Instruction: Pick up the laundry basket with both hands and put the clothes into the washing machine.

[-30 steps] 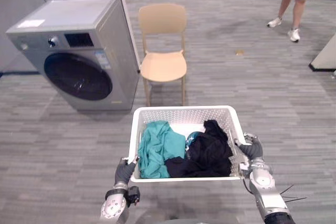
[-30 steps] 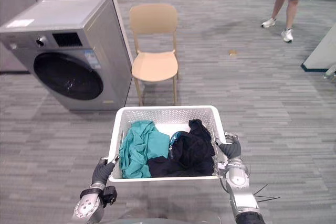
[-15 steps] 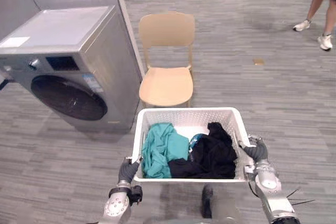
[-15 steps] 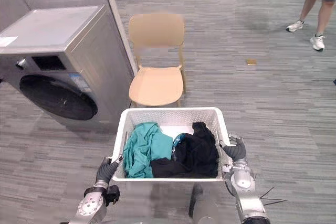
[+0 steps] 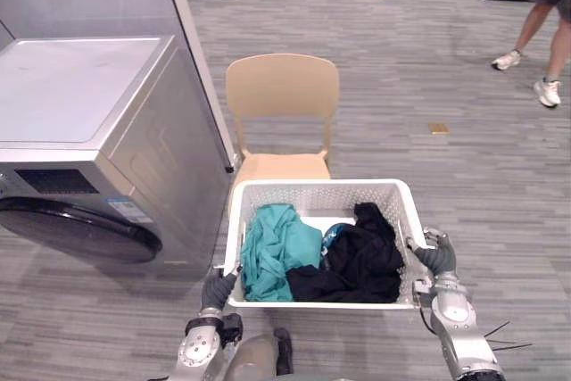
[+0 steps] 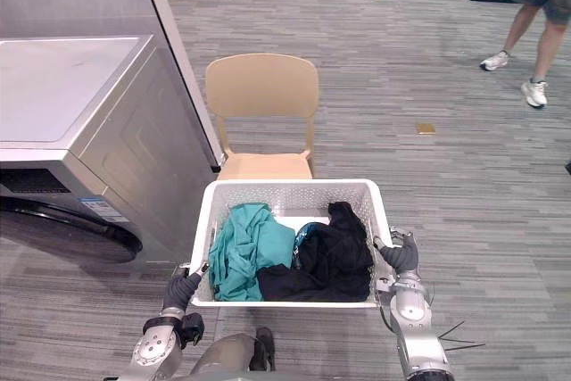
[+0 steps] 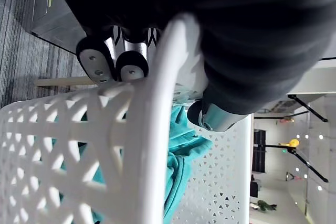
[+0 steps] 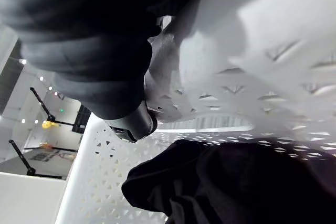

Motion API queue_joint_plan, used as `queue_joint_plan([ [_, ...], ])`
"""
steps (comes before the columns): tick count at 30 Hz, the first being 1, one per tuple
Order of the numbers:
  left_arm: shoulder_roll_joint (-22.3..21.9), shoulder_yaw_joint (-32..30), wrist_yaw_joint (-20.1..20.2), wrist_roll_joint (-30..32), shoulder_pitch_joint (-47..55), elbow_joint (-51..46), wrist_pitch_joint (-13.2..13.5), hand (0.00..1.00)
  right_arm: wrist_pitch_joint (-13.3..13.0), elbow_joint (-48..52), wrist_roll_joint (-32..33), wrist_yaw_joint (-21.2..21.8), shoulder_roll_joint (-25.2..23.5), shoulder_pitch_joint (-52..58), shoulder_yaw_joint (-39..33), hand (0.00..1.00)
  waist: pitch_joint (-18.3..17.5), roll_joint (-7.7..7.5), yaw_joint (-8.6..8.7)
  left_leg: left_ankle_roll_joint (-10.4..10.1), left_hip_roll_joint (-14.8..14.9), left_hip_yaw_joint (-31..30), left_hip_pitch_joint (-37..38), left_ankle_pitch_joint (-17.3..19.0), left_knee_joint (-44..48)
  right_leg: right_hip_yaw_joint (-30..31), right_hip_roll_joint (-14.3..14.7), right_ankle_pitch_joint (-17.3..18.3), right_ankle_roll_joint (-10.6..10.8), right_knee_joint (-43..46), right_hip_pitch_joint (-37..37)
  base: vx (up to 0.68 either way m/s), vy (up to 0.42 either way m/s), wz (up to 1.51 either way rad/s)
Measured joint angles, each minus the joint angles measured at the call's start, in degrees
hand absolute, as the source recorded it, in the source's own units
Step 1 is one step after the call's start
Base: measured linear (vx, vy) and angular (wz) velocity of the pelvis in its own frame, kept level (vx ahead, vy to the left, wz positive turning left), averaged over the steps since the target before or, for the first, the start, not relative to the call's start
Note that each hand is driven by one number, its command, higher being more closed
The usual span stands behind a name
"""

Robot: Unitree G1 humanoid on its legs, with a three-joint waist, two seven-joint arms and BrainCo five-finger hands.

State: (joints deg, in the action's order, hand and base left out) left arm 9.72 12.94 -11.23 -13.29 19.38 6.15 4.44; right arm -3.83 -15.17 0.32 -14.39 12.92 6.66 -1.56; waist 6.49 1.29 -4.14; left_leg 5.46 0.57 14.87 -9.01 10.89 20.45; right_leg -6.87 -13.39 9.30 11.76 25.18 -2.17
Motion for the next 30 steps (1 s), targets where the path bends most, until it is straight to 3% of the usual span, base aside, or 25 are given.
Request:
queue_joint_plan([
  [1, 0.7, 0.0, 0.0, 0.0, 0.0, 0.0, -0.2, 1.00, 0.0, -1.2, -0.4, 0.0, -0.8, 0.1, 0.0, 1.00, 0.4, -0.39, 0.20, 0.1, -1.3, 0.1, 3.4, 0.9, -1.3, 0.9, -2.1, 0.0, -0.2, 12.7, 4.4, 0.32, 0.225, 0.04],
  [3, 1.6, 0.0, 0.0, 0.5, 0.4, 0.0, -0.3, 1.00, 0.0, -2.3, -0.9, 0.0, -1.9, 0.8, 0.0, 1.00, 0.7, -0.93, 1.27, 0.2, -3.0, -0.1, 8.0, 1.9, -3.5, 0.2, -3.7, 1.6, -2.4, 23.6, 9.2, 0.22, 0.122, 0.16],
  [4, 1.8, 0.0, 0.0, 0.5, 0.4, 0.0, -0.3, 1.00, 0.0, -2.3, -0.9, 0.1, -2.0, 1.1, 0.0, 1.00, 0.6, -1.07, 1.57, 0.2, -3.4, -0.6, 8.8, 1.9, -4.4, -0.1, -3.7, 2.2, -3.0, 24.0, 10.2, 0.22, 0.090, 0.34],
  [7, 2.3, 0.1, 0.0, 1.1, -0.6, -0.1, -0.3, 1.00, -0.1, -2.2, -0.9, 0.1, -1.8, 2.3, 0.0, 1.00, 0.3, -1.45, 2.09, 0.2, -4.9, -2.6, 10.7, 1.8, -6.8, -1.8, -0.6, 5.1, -3.7, 13.2, 14.5, 0.23, 0.029, 0.41],
  [8, 2.3, 0.3, 0.1, 2.0, -0.7, -0.1, -0.3, 1.00, -0.1, -2.2, -0.9, 0.1, -1.8, 2.8, -0.1, 1.00, 0.3, -1.71, 2.71, 0.2, -5.3, -4.1, 10.5, 1.8, -6.5, -2.0, 1.2, 4.1, -4.4, 5.2, 14.6, 0.34, -0.037, 0.74],
  [9, 2.0, 0.5, 0.2, 3.0, -0.9, 0.5, -0.3, 1.00, -0.1, -2.4, -0.9, 0.1, -1.6, 3.1, -0.3, 1.00, 0.3, -2.04, 3.45, -0.2, -6.4, -6.2, 10.5, 2.0, -6.3, -2.0, 2.4, -1.5, -6.6, -0.4, 14.4, 0.28, -0.057, 0.79],
  [10, 1.3, 0.8, 0.4, 3.3, -1.1, 1.0, -0.6, 1.00, -0.1, -2.8, -0.9, 0.1, -1.1, 3.3, -0.6, 1.00, -0.1, -1.23, 3.80, -0.3, -6.0, -7.4, 10.4, 1.9, -6.3, -2.6, 2.6, -2.4, -6.6, -1.4, 13.7, 0.37, -0.074, 0.51],
  [12, 0.8, 0.9, 0.8, 5.0, -1.3, 1.0, -0.6, 1.00, -0.1, -3.2, -1.0, 0.0, -0.5, 2.9, -0.9, 1.00, -1.0, 0.58, 2.86, -0.9, -4.4, -8.6, 9.0, 1.6, -6.5, -4.1, 4.3, -4.5, -7.2, -8.0, 11.2, 0.23, -0.047, 0.15],
  [15, 1.4, 0.6, 0.8, 5.2, -5.4, 2.9, -0.5, 1.00, -0.1, -3.4, -1.0, -0.6, -0.3, 1.2, -0.9, 1.00, -0.7, 0.16, 2.85, -3.7, -3.5, -10.2, 5.5, -0.1, -6.5, -7.2, 5.4, -8.0, -7.8, -15.0, 10.3, 0.14, -0.068, 0.30],
  [17, 1.9, 0.6, 0.8, 5.5, -9.7, 6.4, -0.5, 1.00, -0.1, -4.3, -1.0, -0.8, -0.1, -1.2, -0.9, 1.00, 0.9, -0.35, 2.92, -4.4, -3.5, -10.3, 4.2, -0.5, -5.6, -7.9, 5.3, -8.8, -8.1, -15.9, 10.4, 0.08, -0.043, 0.22],
  [20, 2.0, 0.1, -0.1, 6.4, -20.8, 13.3, -0.3, 1.00, -0.2, -7.7, -0.9, -3.2, 1.0, -9.2, -0.9, 1.00, 6.7, -0.76, 3.18, -4.4, -3.5, -10.2, -2.7, -0.5, 2.1, -9.2, 4.4, -9.1, -8.3, -13.7, 13.9, -0.06, -0.015, 0.22],
  [22, 2.6, -0.8, -1.9, 6.8, -30.2, 16.4, -0.3, 1.00, -0.1, -8.8, -0.7, -5.1, 1.7, -16.1, -1.0, 1.00, 10.2, -1.01, 3.11, -4.4, -3.5, -10.0, -10.4, -0.5, 4.8, -9.4, 3.6, -9.1, -8.3, -9.9, 21.6, -0.14, -0.013, 0.15],
  [26, 2.9, -5.3, -4.8, 7.0, -41.1, 20.5, -0.5, 1.00, -0.1, -8.8, 0.6, -6.8, 0.8, -26.3, -1.5, 1.00, 15.9, -1.29, 2.47, -4.4, -3.0, -8.3, -16.6, -0.5, 7.4, -8.9, 3.1, -9.1, -8.3, -5.4, 28.8, -0.15, -0.006, 0.03],
  [29, 3.4, -9.1, -7.6, 7.2, -48.8, 24.4, -0.4, 1.00, -0.1, -10.6, 1.4, -8.2, -1.4, -35.1, -2.2, 1.00, 16.3, -1.60, 1.37, -4.6, -1.2, -6.8, -22.8, -0.4, 10.6, -9.0, 3.4, -9.2, -9.4, -3.3, 34.7, -0.14, -0.018, -0.08],
  [30, 3.7, -9.5, -8.0, 7.2, -50.4, 25.3, -0.4, 0.00, -0.1, -11.3, 1.5, -8.7, -1.7, -37.0, -2.2, 1.00, 16.7, -1.64, 1.32, -4.7, -0.8, -6.8, -23.6, -0.3, 11.1, -9.1, 3.6, -9.3, -9.7, -3.0, 35.3, -0.13, -0.062, -0.03],
])
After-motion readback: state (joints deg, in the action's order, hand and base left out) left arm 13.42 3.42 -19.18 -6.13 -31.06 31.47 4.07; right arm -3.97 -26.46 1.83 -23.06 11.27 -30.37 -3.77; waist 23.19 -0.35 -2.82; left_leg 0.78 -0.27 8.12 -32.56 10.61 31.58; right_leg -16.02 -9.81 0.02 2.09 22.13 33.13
